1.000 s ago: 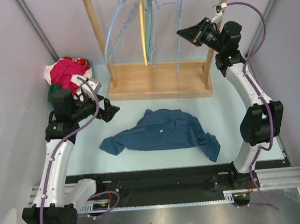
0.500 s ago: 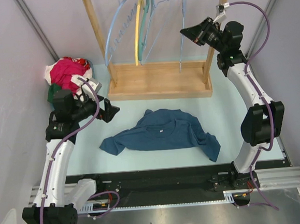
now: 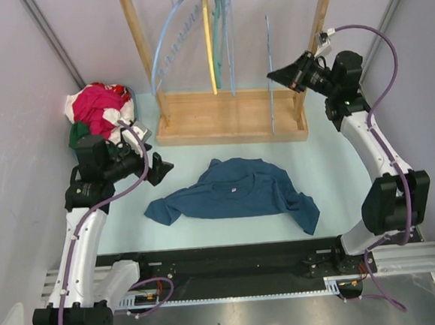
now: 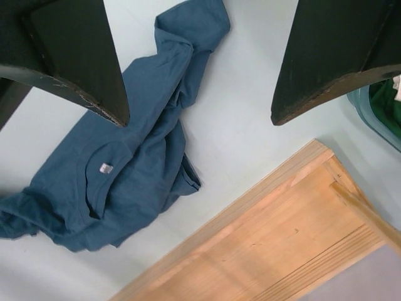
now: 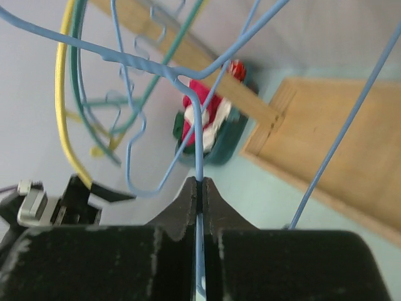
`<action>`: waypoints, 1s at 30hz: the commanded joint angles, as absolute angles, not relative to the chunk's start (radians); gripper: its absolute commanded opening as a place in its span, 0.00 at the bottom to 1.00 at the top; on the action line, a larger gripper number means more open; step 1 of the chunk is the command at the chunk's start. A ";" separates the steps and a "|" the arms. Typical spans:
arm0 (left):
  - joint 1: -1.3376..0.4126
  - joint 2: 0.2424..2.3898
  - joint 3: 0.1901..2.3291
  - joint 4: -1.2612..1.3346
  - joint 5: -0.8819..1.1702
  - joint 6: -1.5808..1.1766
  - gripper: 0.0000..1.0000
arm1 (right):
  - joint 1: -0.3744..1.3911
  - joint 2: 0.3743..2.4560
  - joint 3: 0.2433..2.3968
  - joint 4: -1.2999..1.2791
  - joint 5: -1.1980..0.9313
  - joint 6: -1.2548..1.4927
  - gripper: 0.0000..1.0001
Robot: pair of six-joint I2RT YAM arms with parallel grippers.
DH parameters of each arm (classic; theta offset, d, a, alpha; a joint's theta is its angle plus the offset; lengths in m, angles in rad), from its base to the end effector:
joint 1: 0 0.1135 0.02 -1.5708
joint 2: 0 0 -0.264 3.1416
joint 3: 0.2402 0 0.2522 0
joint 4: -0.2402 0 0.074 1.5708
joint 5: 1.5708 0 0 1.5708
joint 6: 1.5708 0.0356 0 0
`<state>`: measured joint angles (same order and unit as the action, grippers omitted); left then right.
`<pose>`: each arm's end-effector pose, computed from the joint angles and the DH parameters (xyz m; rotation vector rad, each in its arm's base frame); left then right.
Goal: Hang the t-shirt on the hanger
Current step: Pick up the hanger from the clothesline, then place the T-shirt on the hanger.
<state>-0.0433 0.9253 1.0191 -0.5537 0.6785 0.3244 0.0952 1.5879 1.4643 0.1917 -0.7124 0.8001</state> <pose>0.1894 -0.0306 0.3619 0.7609 1.8024 -0.5016 0.3718 0.0589 0.4137 -0.0440 1.6545 1.2282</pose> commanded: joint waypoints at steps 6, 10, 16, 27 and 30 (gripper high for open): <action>-0.038 0.804 0.956 -0.745 0.937 0.676 1.00 | 0.080 1.240 1.186 -0.234 -1.086 0.484 0.00; -0.040 0.779 0.946 -0.820 1.015 0.855 1.00 | 0.083 1.142 1.118 -0.555 -1.144 0.195 0.00; -0.081 0.764 0.917 -0.792 1.084 0.945 1.00 | 0.170 1.074 1.103 -0.928 -1.149 -0.193 0.00; -0.486 0.778 0.739 -0.273 0.867 0.905 1.00 | 0.521 1.134 1.167 -0.919 -1.054 -0.290 0.00; -0.544 0.814 0.733 -0.255 0.832 0.968 0.99 | 0.597 1.161 1.192 -0.959 -1.014 -0.368 0.00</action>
<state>-0.4767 0.7773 0.7425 -0.3962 0.8879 0.8764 0.5217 1.1374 1.1233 -0.9112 -1.0573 -0.2356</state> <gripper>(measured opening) 0.994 0.022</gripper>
